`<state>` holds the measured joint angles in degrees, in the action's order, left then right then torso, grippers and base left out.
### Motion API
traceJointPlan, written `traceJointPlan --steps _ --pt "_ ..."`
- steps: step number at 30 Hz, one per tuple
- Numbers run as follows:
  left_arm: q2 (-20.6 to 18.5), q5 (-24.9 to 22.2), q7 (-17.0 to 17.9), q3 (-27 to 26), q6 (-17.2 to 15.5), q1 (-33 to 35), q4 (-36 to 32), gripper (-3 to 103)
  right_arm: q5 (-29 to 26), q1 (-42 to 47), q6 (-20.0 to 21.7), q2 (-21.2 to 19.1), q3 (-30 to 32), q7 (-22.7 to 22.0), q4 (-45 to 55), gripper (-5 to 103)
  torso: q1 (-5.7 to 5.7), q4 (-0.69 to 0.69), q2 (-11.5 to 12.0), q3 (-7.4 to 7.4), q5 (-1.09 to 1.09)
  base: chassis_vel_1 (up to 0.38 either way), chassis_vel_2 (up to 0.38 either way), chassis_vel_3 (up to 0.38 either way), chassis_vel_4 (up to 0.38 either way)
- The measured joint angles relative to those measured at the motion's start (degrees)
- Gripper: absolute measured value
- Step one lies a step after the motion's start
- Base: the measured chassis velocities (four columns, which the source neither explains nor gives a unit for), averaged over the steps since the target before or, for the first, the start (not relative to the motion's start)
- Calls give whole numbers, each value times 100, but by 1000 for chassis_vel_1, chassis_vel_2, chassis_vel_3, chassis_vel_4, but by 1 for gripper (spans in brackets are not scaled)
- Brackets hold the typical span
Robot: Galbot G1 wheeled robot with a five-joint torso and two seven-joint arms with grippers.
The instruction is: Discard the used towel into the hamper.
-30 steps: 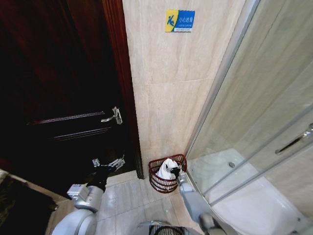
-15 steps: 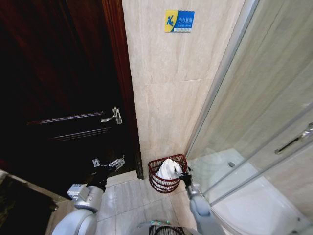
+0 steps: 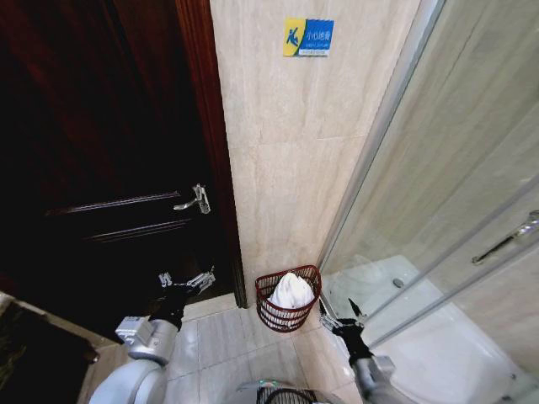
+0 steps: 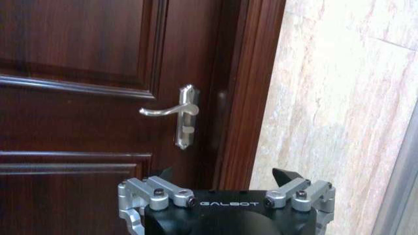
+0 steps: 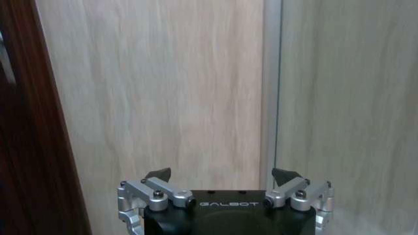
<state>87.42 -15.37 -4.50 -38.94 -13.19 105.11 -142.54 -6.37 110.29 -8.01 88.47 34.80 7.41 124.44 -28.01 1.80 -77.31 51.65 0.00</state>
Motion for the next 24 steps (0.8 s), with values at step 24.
traceJointPlan --steps 24 --pt "0 0 0 0 0 0 -1 100 -145 463 -379 -51 55 -525 1434 100 0 0 0 0 0 0 0 0 0"
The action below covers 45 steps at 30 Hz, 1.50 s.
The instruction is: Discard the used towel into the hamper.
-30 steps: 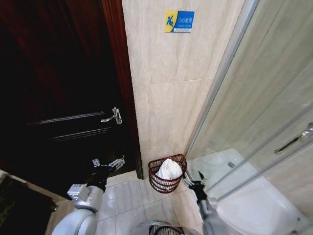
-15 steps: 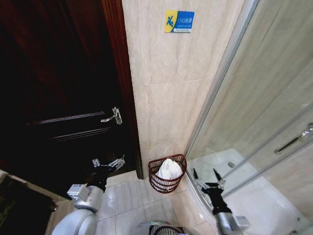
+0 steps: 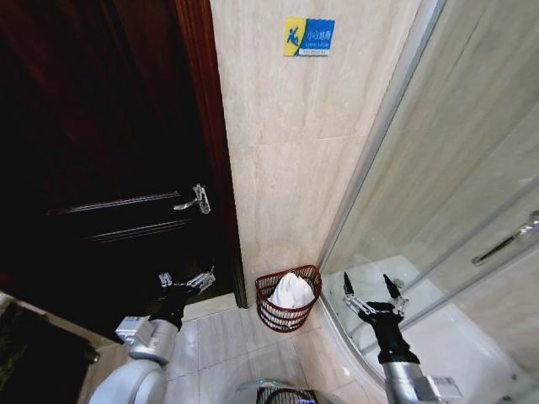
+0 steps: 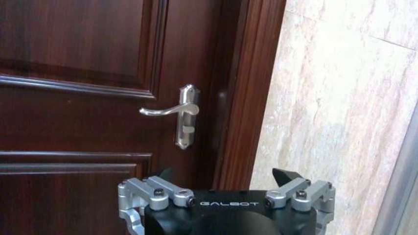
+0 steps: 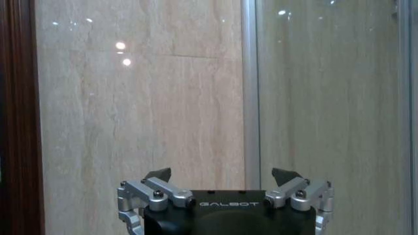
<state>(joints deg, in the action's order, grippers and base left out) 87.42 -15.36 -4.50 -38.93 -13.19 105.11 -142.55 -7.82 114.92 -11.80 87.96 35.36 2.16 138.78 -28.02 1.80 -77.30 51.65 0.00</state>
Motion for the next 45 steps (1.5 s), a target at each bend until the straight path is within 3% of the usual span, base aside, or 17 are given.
traceJointPlan --steps 45 --pt "1 0 0 0 0 0 0 100 -112 6 2 20 -60 -35 151 100 0 0 0 0 1 -15 -17 -14 -16"
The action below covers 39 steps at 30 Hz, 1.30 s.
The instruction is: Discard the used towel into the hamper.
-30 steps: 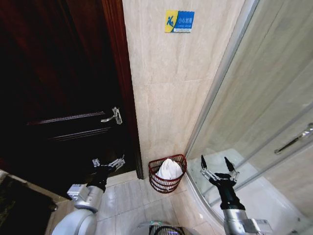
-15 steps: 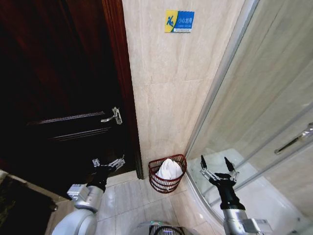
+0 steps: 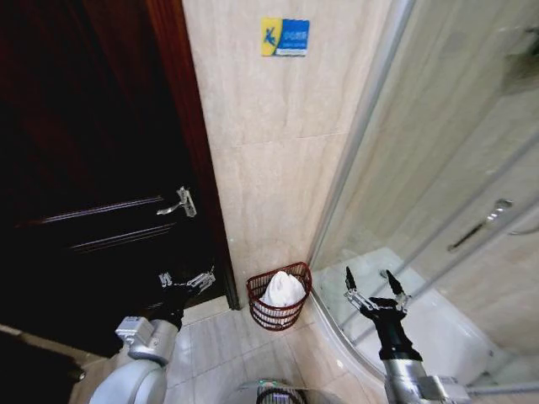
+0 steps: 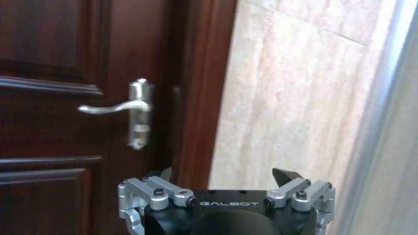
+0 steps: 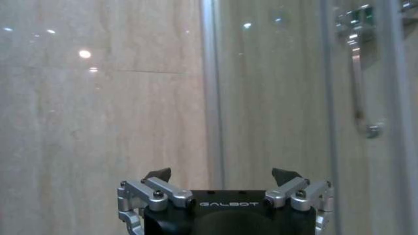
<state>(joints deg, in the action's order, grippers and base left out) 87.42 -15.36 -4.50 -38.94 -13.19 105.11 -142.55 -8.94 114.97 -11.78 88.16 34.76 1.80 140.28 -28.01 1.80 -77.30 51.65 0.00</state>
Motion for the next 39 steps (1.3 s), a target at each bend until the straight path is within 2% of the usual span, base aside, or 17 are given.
traceJointPlan --steps 39 --pt "0 0 0 0 0 0 0 100 2 -1 1 0 1 2 -3 100 -1 0 1 1 -1 -121 -127 -115 -120"
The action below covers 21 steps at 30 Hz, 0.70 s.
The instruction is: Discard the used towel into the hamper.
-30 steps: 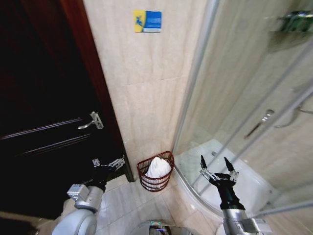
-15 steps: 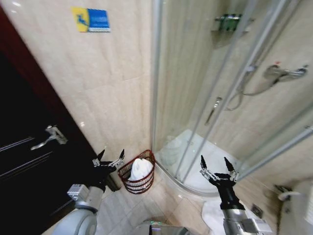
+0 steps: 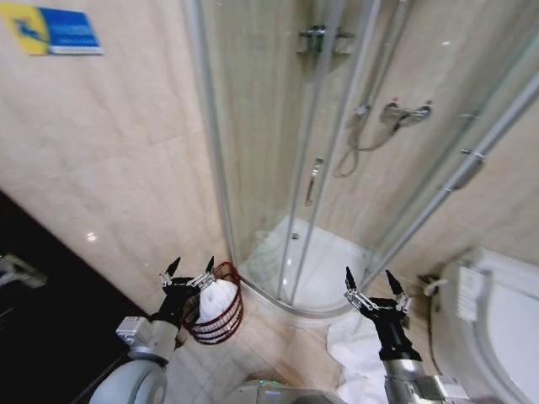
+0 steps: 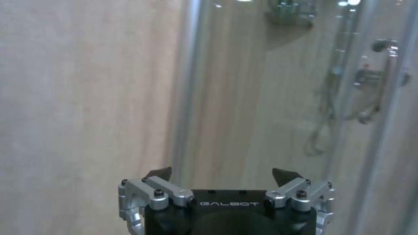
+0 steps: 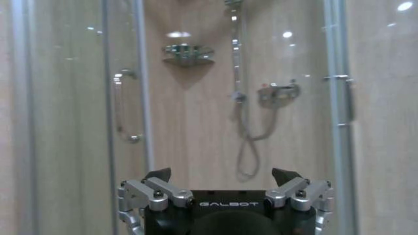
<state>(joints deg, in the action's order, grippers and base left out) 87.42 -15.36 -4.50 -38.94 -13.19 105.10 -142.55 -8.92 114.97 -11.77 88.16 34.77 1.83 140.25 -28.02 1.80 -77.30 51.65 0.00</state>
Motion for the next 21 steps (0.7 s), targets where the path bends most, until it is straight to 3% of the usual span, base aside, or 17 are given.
traceJointPlan --steps 12,21 --pt "0 0 0 0 0 0 0 100 0 0 0 0 0 0 0 100 1 1 0 0 1 -58 -63 -55 -54" --pt "-1 0 0 -1 0 0 0 100 0 0 0 0 -1 0 0 100 1 1 -1 -1 1 -70 -93 89 61"
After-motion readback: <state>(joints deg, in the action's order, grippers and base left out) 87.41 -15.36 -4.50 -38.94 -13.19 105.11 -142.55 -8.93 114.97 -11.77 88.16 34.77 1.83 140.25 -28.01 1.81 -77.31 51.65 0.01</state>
